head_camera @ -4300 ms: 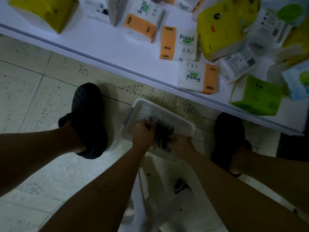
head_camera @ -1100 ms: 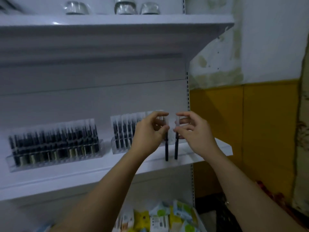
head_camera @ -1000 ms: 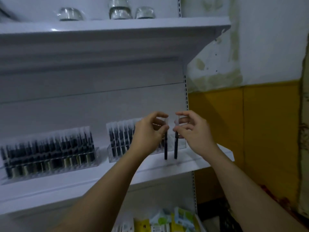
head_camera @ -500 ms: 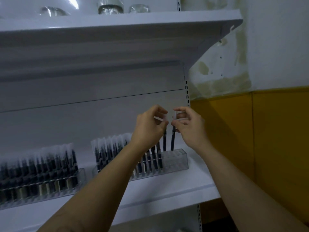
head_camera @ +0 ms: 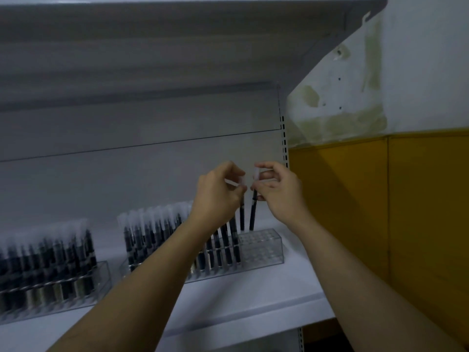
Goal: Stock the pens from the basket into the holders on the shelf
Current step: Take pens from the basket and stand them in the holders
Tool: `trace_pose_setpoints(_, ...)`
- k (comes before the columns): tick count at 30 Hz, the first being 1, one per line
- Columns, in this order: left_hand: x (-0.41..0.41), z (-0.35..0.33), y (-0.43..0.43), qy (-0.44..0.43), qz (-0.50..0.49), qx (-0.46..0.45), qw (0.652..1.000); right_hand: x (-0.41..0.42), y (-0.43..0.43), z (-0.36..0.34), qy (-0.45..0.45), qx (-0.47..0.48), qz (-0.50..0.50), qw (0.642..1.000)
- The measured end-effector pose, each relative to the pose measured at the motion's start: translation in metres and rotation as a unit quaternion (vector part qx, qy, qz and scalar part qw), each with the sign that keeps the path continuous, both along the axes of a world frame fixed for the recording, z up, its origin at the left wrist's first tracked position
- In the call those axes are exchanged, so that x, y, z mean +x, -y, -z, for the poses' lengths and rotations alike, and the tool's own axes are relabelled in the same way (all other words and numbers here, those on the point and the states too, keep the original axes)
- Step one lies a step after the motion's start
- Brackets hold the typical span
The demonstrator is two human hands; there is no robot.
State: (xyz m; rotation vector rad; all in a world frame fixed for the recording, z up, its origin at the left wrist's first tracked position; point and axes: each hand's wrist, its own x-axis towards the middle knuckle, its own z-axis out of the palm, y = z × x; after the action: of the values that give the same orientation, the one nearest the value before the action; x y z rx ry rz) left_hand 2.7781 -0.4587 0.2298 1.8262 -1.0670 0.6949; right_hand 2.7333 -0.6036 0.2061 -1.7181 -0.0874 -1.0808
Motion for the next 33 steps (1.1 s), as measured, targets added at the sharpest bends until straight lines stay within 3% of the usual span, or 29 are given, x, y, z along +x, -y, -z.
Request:
trace_pose_setpoints(6, 0.001, -0.001, -0.005, -0.003, -0.003, -0.018, 1.0, 0.003, -0.001, -0.002, -0.009, -0.01, -0.008, 1.0)
trace_pose_setpoints(13, 0.001, 0.003, 0.001, -0.005, -0.026, 0.03, 0.999, 0.005, -0.001, -0.005, -0.028, -0.031, -0.009, 0.999)
trace_pose_setpoints(21, 0.0, -0.003, -0.004, -0.003, -0.026, -0.007, 1.0, 0.011, 0.004, 0.003, -0.041, -0.019, -0.009, 0.999)
trace_pose_setpoints(33, 0.002, 0.003, 0.01, -0.001, -0.111, 0.133, 0.985, 0.001, 0.002, 0.053, -0.141, -0.197, 0.023, 0.97)
